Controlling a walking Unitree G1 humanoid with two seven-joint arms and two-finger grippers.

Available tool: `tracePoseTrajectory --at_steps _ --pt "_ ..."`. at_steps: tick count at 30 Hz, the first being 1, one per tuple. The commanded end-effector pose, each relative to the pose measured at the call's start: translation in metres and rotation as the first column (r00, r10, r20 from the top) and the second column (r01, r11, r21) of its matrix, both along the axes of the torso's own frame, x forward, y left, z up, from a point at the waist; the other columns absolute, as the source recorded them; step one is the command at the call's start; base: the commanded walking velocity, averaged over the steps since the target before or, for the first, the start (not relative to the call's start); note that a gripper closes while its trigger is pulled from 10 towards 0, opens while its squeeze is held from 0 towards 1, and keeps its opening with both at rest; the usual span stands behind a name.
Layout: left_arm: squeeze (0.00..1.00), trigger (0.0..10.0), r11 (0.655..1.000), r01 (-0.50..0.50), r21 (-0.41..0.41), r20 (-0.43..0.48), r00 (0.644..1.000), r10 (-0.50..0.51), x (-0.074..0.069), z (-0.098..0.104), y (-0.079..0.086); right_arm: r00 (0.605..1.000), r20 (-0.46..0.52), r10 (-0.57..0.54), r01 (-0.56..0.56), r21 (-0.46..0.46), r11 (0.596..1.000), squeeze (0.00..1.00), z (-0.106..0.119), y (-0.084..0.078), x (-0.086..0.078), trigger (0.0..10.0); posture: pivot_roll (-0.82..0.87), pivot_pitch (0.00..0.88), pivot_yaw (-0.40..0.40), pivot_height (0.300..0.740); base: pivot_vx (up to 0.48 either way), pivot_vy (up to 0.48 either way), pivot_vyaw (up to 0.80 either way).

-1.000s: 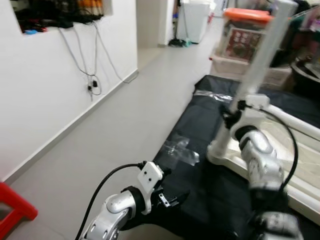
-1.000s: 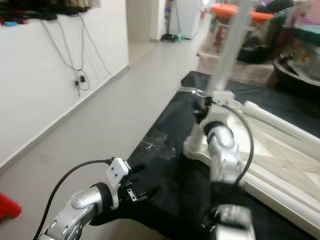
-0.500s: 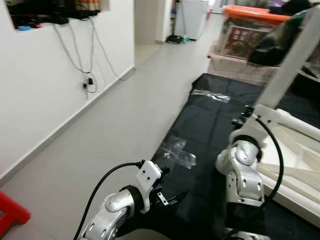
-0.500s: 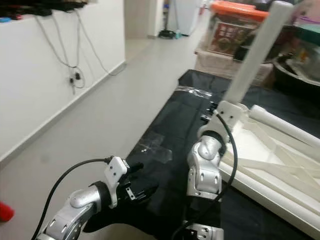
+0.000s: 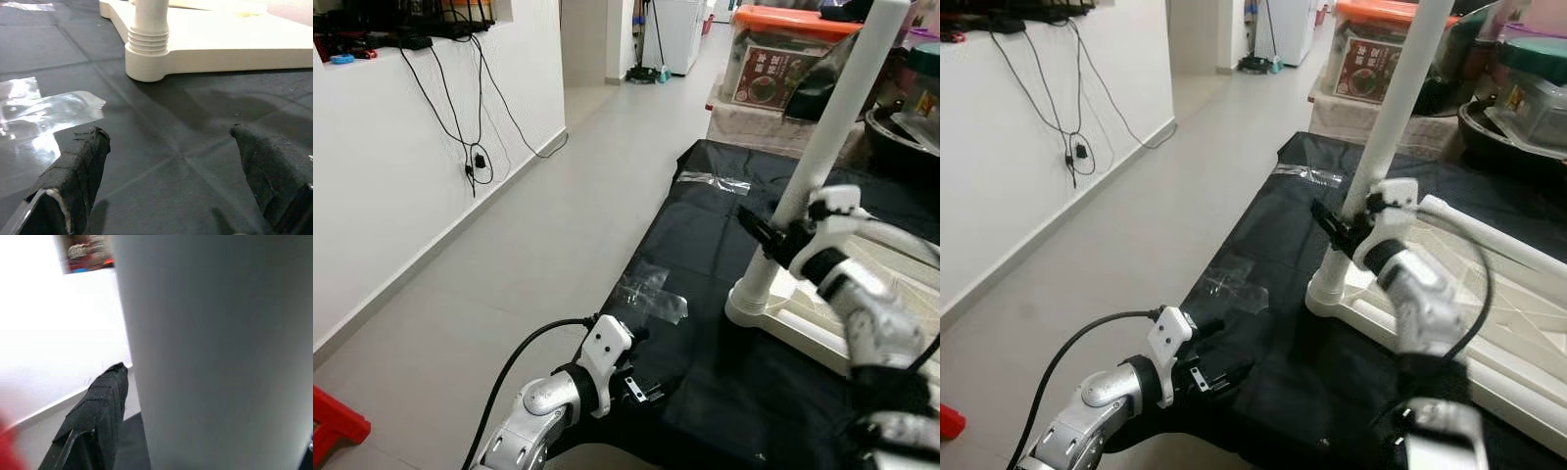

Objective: Building children table

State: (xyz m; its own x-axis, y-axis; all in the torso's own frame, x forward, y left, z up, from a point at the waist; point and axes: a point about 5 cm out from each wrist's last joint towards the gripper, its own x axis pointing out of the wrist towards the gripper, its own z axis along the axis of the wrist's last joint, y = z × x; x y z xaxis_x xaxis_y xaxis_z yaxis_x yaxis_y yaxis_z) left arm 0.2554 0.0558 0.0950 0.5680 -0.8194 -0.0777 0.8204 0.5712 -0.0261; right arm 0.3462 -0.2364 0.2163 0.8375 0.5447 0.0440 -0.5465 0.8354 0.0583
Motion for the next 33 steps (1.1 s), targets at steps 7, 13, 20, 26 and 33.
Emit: tracePoseTrajectory --at_steps 7,13,20,26,33 --pt "0.0 10.0 1.0 0.014 0.013 0.015 1.0 -0.014 -0.005 0.001 -0.001 0.909 -0.092 0.405 -0.407 -0.002 0.913 0.0 -0.01 0.039 0.008 10.0 0.23 0.0 -0.106 0.74 0.0 0.0 0.0" --pt "0.0 10.0 1.0 0.012 0.01 0.016 1.0 -0.013 -0.008 0.001 0.0 0.837 -0.12 0.534 -0.541 -0.035 0.84 0.0 -0.013 0.058 0.009 0.0 0.23 0.0 -0.106 0.74 0.0 0.0 0.0" --pt "0.0 10.0 1.0 0.007 -0.006 0.029 1.0 -0.007 -0.009 0.002 0.001 0.963 -0.02 0.27 -0.271 -0.102 0.957 0.0 -0.022 0.056 0.017 0.0 0.22 0.0 -0.096 0.74 0.0 0.0 0.0" --pt "0.0 10.0 1.0 0.007 -0.006 0.029 1.0 -0.007 -0.009 0.002 0.001 0.963 -0.02 0.27 -0.271 -0.102 0.957 0.0 -0.022 0.056 0.017 0.0 0.22 0.0 -0.096 0.74 0.0 0.0 0.0" --pt "0.0 10.0 0.997 -0.033 -0.064 0.098 0.994 0.039 -0.01 0.016 0.004 0.725 -0.01 -0.689 0.689 -0.023 0.725 0.0 -0.039 0.007 -0.014 0.0 0.16 0.0 -0.056 0.74 0.0 0.0 0.0"
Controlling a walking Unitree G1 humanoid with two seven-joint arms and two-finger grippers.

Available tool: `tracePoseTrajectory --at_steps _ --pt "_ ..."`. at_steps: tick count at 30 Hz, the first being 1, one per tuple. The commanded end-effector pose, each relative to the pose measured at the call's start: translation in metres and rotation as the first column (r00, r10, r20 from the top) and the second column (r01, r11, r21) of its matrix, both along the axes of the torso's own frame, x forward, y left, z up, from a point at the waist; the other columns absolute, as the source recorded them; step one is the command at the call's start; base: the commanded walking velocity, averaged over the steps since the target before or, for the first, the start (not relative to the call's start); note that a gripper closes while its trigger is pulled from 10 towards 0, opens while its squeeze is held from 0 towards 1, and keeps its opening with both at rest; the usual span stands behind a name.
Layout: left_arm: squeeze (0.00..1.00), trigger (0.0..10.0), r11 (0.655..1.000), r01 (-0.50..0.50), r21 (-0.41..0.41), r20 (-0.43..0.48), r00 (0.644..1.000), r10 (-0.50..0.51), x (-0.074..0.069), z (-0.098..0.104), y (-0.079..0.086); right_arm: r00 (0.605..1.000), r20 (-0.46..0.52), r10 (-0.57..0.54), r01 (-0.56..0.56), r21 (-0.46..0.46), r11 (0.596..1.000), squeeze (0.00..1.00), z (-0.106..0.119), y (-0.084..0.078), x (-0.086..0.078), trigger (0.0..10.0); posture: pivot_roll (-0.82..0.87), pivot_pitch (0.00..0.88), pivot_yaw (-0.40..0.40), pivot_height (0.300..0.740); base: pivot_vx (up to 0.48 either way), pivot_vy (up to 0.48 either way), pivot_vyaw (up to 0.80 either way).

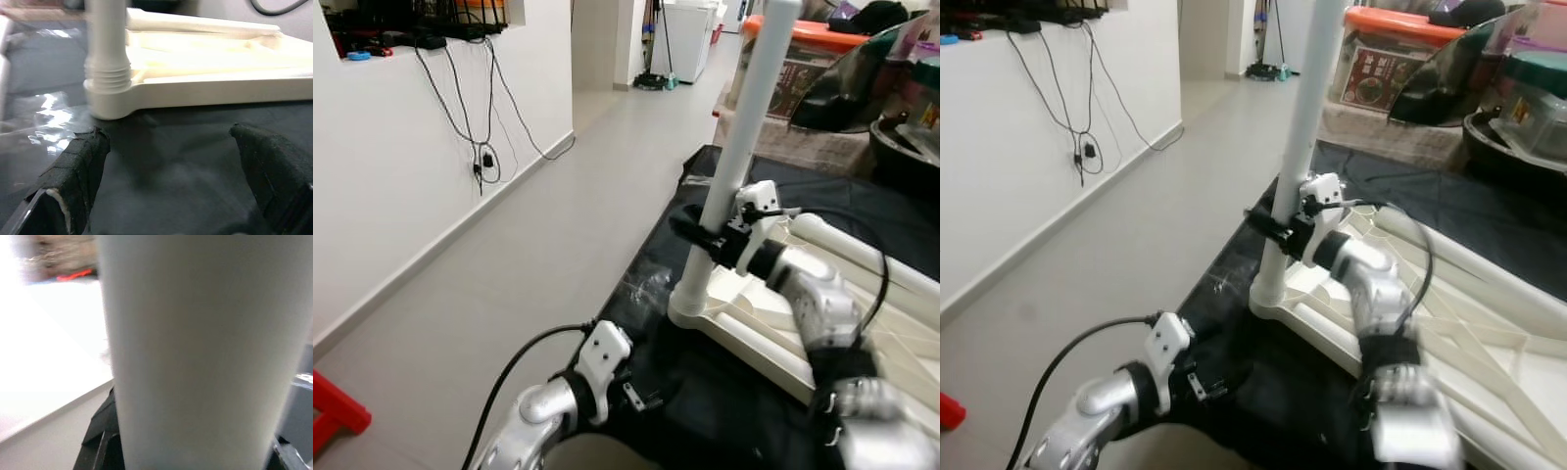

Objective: Building children table

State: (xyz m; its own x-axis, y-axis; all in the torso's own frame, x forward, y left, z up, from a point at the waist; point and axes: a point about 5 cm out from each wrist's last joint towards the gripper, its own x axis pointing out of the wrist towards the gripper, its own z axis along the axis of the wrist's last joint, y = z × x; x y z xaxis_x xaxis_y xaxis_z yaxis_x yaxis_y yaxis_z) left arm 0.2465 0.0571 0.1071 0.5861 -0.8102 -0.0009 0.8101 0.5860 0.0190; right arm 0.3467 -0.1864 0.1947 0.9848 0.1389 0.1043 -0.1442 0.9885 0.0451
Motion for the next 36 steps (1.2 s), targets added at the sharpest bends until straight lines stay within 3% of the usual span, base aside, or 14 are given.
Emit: tracePoseTrajectory --at_steps 1,2,3,5,6,10,11,12,20,21,26,27,33,36 --pt "0.0 10.0 1.0 -0.017 -0.027 0.017 1.0 0.017 -0.001 0.004 0.003 0.945 -0.08 -0.317 0.317 -0.012 0.948 0.0 -0.018 -0.043 -0.015 0.0 0.16 0.0 -0.056 0.74 0.0 0.0 0.0" --pt "0.0 10.0 1.0 -0.017 -0.027 0.017 1.0 0.017 -0.001 0.004 0.003 0.945 -0.08 -0.317 0.317 -0.012 0.948 0.0 -0.018 -0.043 -0.015 0.0 0.16 0.0 -0.056 0.74 0.0 0.0 0.0" --pt "0.0 10.0 0.998 -0.038 -0.042 0.047 0.998 0.04 -0.002 0.012 0.004 0.825 -0.107 -0.554 0.558 0.009 0.83 0.0 -0.028 -0.049 -0.037 0.0 0.17 0.0 -0.058 0.74 0.0 0.0 0.0" --pt "0.0 10.0 0.998 -0.038 -0.042 0.047 0.998 0.04 -0.002 0.012 0.004 0.825 -0.107 -0.554 0.558 0.009 0.83 0.0 -0.028 -0.049 -0.037 0.0 0.17 0.0 -0.058 0.74 0.0 0.0 0.0" --pt "0.0 10.0 0.997 -0.055 -0.048 0.072 0.996 0.058 -0.003 0.02 0.006 0.731 -0.129 -0.67 0.677 0.015 0.736 0.0 -0.037 -0.048 -0.052 0.0 0.18 0.0 -0.061 0.74 0.0 0.0 0.0" --pt "0.0 10.0 0.992 -0.103 -0.076 0.089 0.99 0.109 -0.004 0.032 0.011 0.689 -0.154 -0.708 0.72 0.039 0.693 0.0 -0.043 -0.035 -0.053 0.0 0.18 0.0 -0.063 0.74 0.0 0.0 0.0" --pt "0.0 10.0 0.992 -0.103 -0.076 0.089 0.99 0.109 -0.004 0.032 0.011 0.689 -0.154 -0.708 0.72 0.039 0.693 0.0 -0.043 -0.035 -0.053 0.0 0.18 0.0 -0.063 0.74 0.0 0.0 0.0" --pt "0.0 10.0 0.99 -0.111 -0.083 0.09 0.989 0.119 -0.005 0.034 0.011 0.695 -0.159 -0.701 0.715 0.049 0.698 0.0 -0.043 -0.031 -0.05 10.0 0.18 0.0 -0.061 0.74 0.0 0.0 0.0" --pt "0.0 10.0 0.993 -0.076 -0.093 0.066 0.994 0.082 -0.011 0.032 0.005 0.846 -0.039 -0.532 0.533 0.099 0.841 0.0 -0.03 -0.012 -0.037 10.0 0.17 0.0 -0.06 0.74 0.0 0.0 0.0" --pt "0.0 10.0 0.993 -0.067 -0.094 0.06 0.996 0.073 -0.013 0.031 0.004 0.863 0.0 -0.506 0.504 0.092 0.859 1.0 -0.027 -0.012 -0.037 10.0 0.16 0.0 -0.059 0.74 0.0 0.0 0.0" --pt "0.0 10.0 0.994 -0.051 -0.095 0.037 0.998 0.055 -0.018 0.029 0.0 0.897 0.072 -0.437 0.431 0.086 0.898 1.0 -0.013 -0.024 -0.037 10.0 0.17 0.0 -0.067 0.74 0.0 0.0 0.0" --pt "0.0 10.0 0.994 -0.046 -0.095 0.037 0.998 0.05 -0.019 0.03 -0.001 0.936 0.089 -0.339 0.333 0.078 0.94 0.0 -0.009 -0.027 -0.032 10.0 0.17 0.0 -0.068 0.74 0.0 0.0 0.0" --pt "0.0 10.0 0.994 -0.029 -0.105 0.041 0.999 0.034 -0.021 0.036 -0.003 0.996 0.06 0.062 -0.066 0.067 0.996 0.0 -0.002 -0.034 -0.019 10.0 0.16 0.0 -0.063 0.74 0.0 0.0 0.0" --pt "0.0 10.0 0.993 -0.024 -0.117 0.024 0.999 0.027 -0.021 0.037 -0.004 0.933 -0.008 0.361 -0.36 0.035 0.932 0.0 0.0 -0.026 -0.015 10.0 0.17 0.0 -0.063 0.74 0.0 0.0 0.0"
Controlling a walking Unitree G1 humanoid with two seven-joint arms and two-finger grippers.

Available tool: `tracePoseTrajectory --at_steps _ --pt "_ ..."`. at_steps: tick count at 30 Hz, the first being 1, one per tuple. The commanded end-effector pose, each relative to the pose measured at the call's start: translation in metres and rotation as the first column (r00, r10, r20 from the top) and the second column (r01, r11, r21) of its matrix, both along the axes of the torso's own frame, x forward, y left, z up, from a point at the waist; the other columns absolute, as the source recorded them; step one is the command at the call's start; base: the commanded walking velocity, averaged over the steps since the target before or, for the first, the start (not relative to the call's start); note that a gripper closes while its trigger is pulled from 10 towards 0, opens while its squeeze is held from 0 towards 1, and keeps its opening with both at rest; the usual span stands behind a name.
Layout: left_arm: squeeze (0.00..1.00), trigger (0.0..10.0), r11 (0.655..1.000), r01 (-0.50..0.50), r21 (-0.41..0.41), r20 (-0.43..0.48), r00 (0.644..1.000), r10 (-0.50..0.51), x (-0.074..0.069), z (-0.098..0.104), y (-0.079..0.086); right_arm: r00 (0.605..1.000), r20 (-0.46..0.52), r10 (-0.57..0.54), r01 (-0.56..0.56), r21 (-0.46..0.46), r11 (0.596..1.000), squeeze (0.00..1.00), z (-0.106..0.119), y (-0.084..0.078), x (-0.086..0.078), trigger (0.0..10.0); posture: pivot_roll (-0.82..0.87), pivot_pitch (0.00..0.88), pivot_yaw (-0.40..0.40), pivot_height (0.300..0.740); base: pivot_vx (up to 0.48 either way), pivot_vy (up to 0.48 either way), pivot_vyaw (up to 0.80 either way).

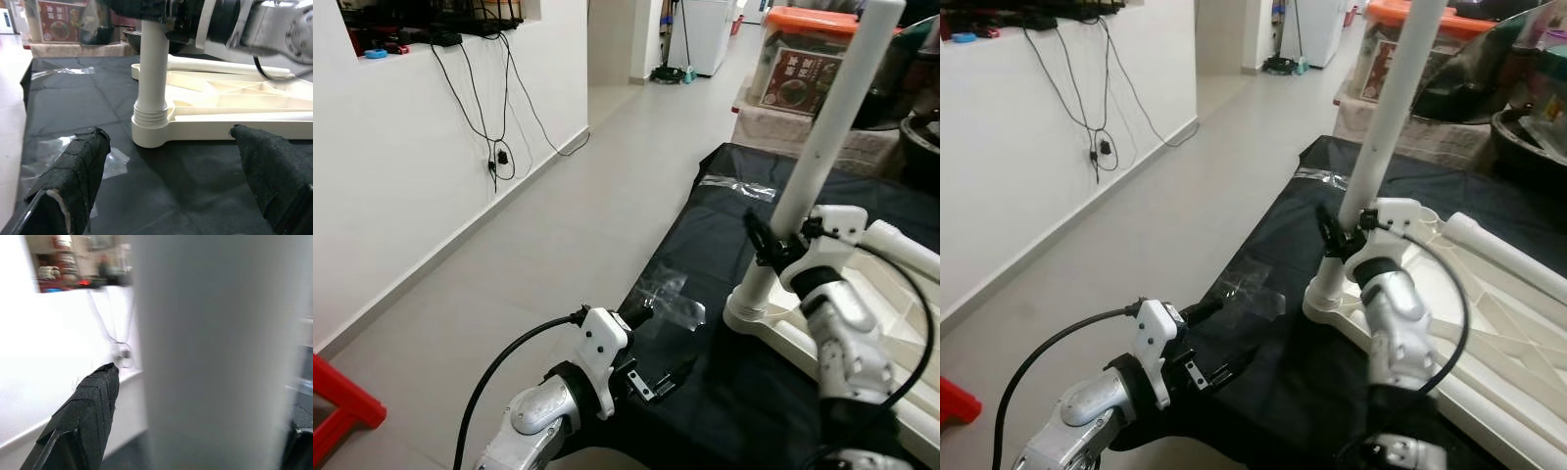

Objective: Building children table

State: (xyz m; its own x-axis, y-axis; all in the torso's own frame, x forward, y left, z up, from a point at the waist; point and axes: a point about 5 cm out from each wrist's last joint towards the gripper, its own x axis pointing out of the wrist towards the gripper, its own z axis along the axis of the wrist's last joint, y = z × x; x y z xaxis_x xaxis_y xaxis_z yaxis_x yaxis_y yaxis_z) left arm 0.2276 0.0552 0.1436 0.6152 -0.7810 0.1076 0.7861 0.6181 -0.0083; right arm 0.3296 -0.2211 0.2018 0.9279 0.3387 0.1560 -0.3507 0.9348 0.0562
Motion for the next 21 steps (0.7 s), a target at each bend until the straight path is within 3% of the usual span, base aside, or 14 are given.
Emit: tracePoseTrajectory --at_steps 1,3,4,5,8,10,11,12,13,14,15,19,20,21 --pt "0.0 10.0 1.0 0.015 -0.014 -0.017 1.0 -0.015 -0.002 0.0 -0.002 0.986 -0.06 0.158 -0.158 0.004 0.987 0.0 -0.007 0.009 0.002 10.0 0.17 0.0 -0.063 0.74 0.0 0.0 0.0" --pt "0.0 10.0 1.0 0.022 -0.009 -0.023 0.999 -0.022 -0.003 -0.002 -0.003 0.893 -0.164 0.419 -0.435 -0.081 0.897 0.0 -0.015 0.023 0.002 10.0 0.19 0.0 -0.071 0.74 0.0 0.0 0.0" --pt "0.0 10.0 1.0 0.022 -0.009 -0.023 0.999 -0.022 -0.003 -0.002 -0.003 0.893 -0.164 0.419 -0.435 -0.081 0.897 0.0 -0.015 0.023 0.002 10.0 0.19 0.0 -0.071 0.74 0.0 0.0 0.0" --pt "0.0 10.0 1.0 0.026 -0.005 -0.022 0.999 -0.026 -0.003 -0.003 -0.003 0.856 -0.201 0.476 -0.501 -0.101 0.86 0.0 -0.019 0.028 0.002 10.0 0.19 0.0 -0.071 0.74 0.0 0.0 0.0" --pt "0.0 10.0 1.0 0.028 -0.003 -0.022 0.999 -0.028 -0.003 -0.003 -0.003 0.834 -0.222 0.506 -0.536 -0.109 0.837 0.0 -0.02 0.03 0.002 10.0 0.19 0.0 -0.071 0.74 0.0 0.0 0.0" --pt "0.0 10.0 1.0 0.03 -0.001 -0.024 0.999 -0.03 -0.003 -0.003 -0.003 0.805 -0.227 0.548 -0.579 -0.098 0.809 0.0 -0.02 0.035 0.003 10.0 0.2 0.0 -0.073 0.74 0.0 0.0 0.0" --pt "0.0 10.0 1.0 0.029 0.001 -0.027 0.999 -0.029 -0.002 -0.003 -0.003 0.768 -0.232 0.597 -0.628 -0.089 0.773 0.0 -0.02 0.04 0.005 10.0 0.21 0.0 -0.07 0.74 0.0 0.0 0.0" --pt "0.0 10.0 1.0 0.029 0.001 -0.027 0.999 -0.029 -0.002 -0.003 -0.003 0.768 -0.232 0.597 -0.628 -0.089 0.773 0.0 -0.02 0.04 0.005 10.0 0.21 0.0 -0.07 0.74 0.0 0.0 0.0" --pt "0.0 10.0 1.0 0.029 0.003 -0.028 0.999 -0.029 -0.002 -0.003 -0.003 0.743 -0.239 0.625 -0.657 -0.085 0.749 0.0 -0.019 0.044 0.007 7.1 0.21 0.0 -0.073 0.74 0.0 0.0 0.0" --pt "0.0 10.0 1.0 0.029 0.003 -0.028 0.999 -0.029 -0.002 -0.003 -0.003 0.743 -0.239 0.625 -0.657 -0.085 0.749 0.0 -0.019 0.044 0.007 7.1 0.21 0.0 -0.073 0.74 0.0 0.0 0.0" --pt "0.0 10.0 1.0 0.03 0.004 -0.028 0.999 -0.029 -0.002 -0.003 -0.002 0.734 -0.24 0.636 -0.669 -0.093 0.737 0.0 -0.019 0.047 0.008 0.0 0.21 0.0 -0.074 0.74 0.0 0.0 0.0" --pt "0.0 10.0 1.0 0.03 0.005 -0.03 0.999 -0.03 -0.002 -0.004 -0.002 0.743 -0.24 0.625 -0.658 -0.095 0.747 0.0 -0.02 0.047 0.01 0.0 0.21 0.0 -0.073 0.74 0.0 0.0 0.0" --pt "0.0 10.0 0.999 0.031 0.005 -0.031 0.999 -0.031 -0.001 -0.004 -0.002 0.772 -0.229 0.593 -0.626 -0.111 0.772 0.0 -0.021 0.046 0.011 0.0 0.21 0.0 -0.073 0.74 0.0 0.0 0.0" --pt "0.0 10.0 0.999 0.031 0.005 -0.031 0.999 -0.031 -0.001 -0.004 -0.002 0.772 -0.229 0.593 -0.626 -0.111 0.772 0.0 -0.021 0.046 0.011 0.0 0.21 0.0 -0.073 0.74 0.0 0.0 0.0"
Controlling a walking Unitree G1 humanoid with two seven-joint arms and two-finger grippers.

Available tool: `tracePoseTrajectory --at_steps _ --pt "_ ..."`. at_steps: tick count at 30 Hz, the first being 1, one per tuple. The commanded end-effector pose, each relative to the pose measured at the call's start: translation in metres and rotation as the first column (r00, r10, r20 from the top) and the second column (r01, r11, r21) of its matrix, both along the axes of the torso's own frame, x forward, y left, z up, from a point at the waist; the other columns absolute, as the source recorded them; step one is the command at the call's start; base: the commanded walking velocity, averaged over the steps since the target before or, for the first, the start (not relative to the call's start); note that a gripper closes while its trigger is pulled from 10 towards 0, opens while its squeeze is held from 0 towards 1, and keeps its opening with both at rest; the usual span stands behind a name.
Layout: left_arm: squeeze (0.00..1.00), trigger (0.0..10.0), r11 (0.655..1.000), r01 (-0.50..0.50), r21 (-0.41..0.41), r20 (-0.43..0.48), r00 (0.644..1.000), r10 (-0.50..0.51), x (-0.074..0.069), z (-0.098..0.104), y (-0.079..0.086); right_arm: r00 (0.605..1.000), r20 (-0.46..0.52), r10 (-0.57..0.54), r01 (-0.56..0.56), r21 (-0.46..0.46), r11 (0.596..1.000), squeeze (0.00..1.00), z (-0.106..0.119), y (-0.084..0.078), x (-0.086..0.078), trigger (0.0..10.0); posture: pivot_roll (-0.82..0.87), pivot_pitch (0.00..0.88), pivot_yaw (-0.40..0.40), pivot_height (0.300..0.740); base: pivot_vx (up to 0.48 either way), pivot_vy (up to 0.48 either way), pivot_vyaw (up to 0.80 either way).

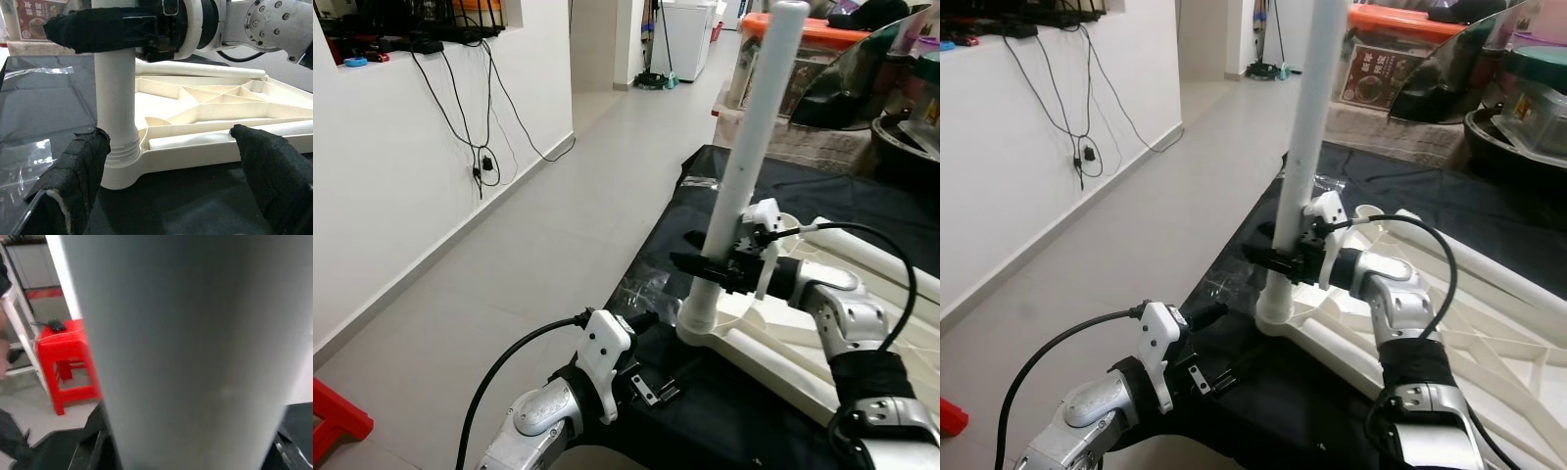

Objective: Building children table

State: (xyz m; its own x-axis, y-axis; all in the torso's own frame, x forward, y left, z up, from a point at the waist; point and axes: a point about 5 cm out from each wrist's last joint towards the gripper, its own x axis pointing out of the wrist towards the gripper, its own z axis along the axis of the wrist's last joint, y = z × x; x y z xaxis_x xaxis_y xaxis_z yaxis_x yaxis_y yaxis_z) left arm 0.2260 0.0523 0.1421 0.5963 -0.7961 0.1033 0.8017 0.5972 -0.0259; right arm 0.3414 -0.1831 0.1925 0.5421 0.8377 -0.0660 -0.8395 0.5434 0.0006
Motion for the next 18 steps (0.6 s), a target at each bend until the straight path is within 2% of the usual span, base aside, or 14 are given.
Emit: tracePoseTrajectory --at_steps 1,2,4,7,8,9,10,12,13,14,15,16,17,18 --pt "0.0 10.0 1.0 0.007 0.013 -0.017 1.0 -0.006 0.0 -0.003 0.001 0.999 -0.031 -0.042 0.042 0.006 0.999 0.0 -0.012 0.007 -0.002 0.0 0.2 0.0 -0.069 0.74 0.0 0.0 0.0" --pt "0.0 10.0 1.0 0.007 0.013 -0.017 1.0 -0.006 0.0 -0.003 0.001 0.999 -0.031 -0.042 0.042 0.006 0.999 0.0 -0.012 0.007 -0.002 0.0 0.2 0.0 -0.069 0.74 0.0 0.0 0.0" --pt "0.0 10.0 1.0 0.01 0.013 -0.022 1.0 -0.01 0.0 -0.005 0.0 0.974 0.012 -0.226 0.225 0.072 0.972 0.0 -0.012 0.0 -0.005 0.0 0.18 0.0 -0.055 0.74 0.0 0.0 0.0" --pt "0.0 10.0 1.0 0.01 0.013 -0.022 1.0 -0.01 0.0 -0.005 0.0 0.974 0.012 -0.226 0.225 0.072 0.972 0.0 -0.012 0.0 -0.005 0.0 0.18 0.0 -0.055 0.74 0.0 0.0 0.0" --pt "0.0 10.0 1.0 0.012 0.012 -0.025 1.0 -0.012 0.0 -0.006 0.0 0.927 0.023 -0.375 0.371 0.1 0.923 0.0 -0.012 -0.007 -0.005 0.0 0.18 0.0 -0.055 0.74 0.0 0.0 0.0" --pt "0.0 10.0 1.0 0.014 0.011 -0.027 1.0 -0.013 0.0 -0.007 0.0 0.75 0.009 -0.661 0.659 0.082 0.748 0.0 -0.016 -0.022 -0.005 0.0 0.16 0.0 -0.052 0.74 0.0 0.0 0.0" --pt "0.0 10.0 1.0 0.014 0.011 -0.027 1.0 -0.013 0.0 -0.007 0.0 0.75 0.009 -0.661 0.659 0.082 0.748 0.0 -0.016 -0.022 -0.005 0.0 0.16 0.0 -0.052 0.74 0.0 0.0 0.0" --pt "0.0 10.0 1.0 0.014 0.009 -0.029 0.999 -0.014 0.001 -0.007 0.0 0.381 0.006 -0.924 0.924 0.037 0.381 0.0 -0.023 -0.045 -0.015 0.0 0.15 0.0 -0.048 0.74 0.0 0.0 0.0" --pt "0.0 10.0 1.0 0.014 0.009 -0.029 0.999 -0.014 0.001 -0.007 0.0 0.381 0.006 -0.924 0.924 0.037 0.381 0.0 -0.023 -0.045 -0.015 0.0 0.15 0.0 -0.048 0.74 0.0 0.0 0.0" --pt "0.0 10.0 1.0 0.014 0.008 -0.03 0.999 -0.013 0.001 -0.007 0.0 0.196 -0.002 -0.981 0.98 0.04 0.195 0.0 -0.024 -0.052 -0.027 0.0 0.15 0.0 -0.048 0.74 0.0 0.0 0.0" --pt "0.0 10.0 1.0 0.014 0.008 -0.03 0.999 -0.013 0.001 -0.007 0.0 0.196 -0.002 -0.981 0.98 0.04 0.195 0.0 -0.024 -0.052 -0.027 0.0 0.15 0.0 -0.048 0.74 0.0 0.0 0.0" --pt "0.0 10.0 1.0 0.013 0.007 -0.03 0.999 -0.013 0.001 -0.008 0.0 0.071 -0.024 -0.997 0.996 0.047 0.07 0.0 -0.025 -0.055 -0.038 0.0 0.15 0.0 -0.048 0.74 0.0 0.0 0.0" --pt "0.0 10.0 1.0 0.013 0.007 -0.03 0.999 -0.013 0.001 -0.008 0.0 0.071 -0.024 -0.997 0.996 0.047 0.07 0.0 -0.025 -0.055 -0.038 0.0 0.15 0.0 -0.048 0.74 0.0 0.0 0.0" --pt "0.0 10.0 1.0 0.012 0.006 -0.03 0.999 -0.011 0.001 -0.008 0.0 -0.025 -0.046 -0.999 0.998 0.057 -0.028 0.0 -0.027 -0.053 -0.047 0.0 0.15 0.0 -0.046 0.74 0.0 0.0 0.0"
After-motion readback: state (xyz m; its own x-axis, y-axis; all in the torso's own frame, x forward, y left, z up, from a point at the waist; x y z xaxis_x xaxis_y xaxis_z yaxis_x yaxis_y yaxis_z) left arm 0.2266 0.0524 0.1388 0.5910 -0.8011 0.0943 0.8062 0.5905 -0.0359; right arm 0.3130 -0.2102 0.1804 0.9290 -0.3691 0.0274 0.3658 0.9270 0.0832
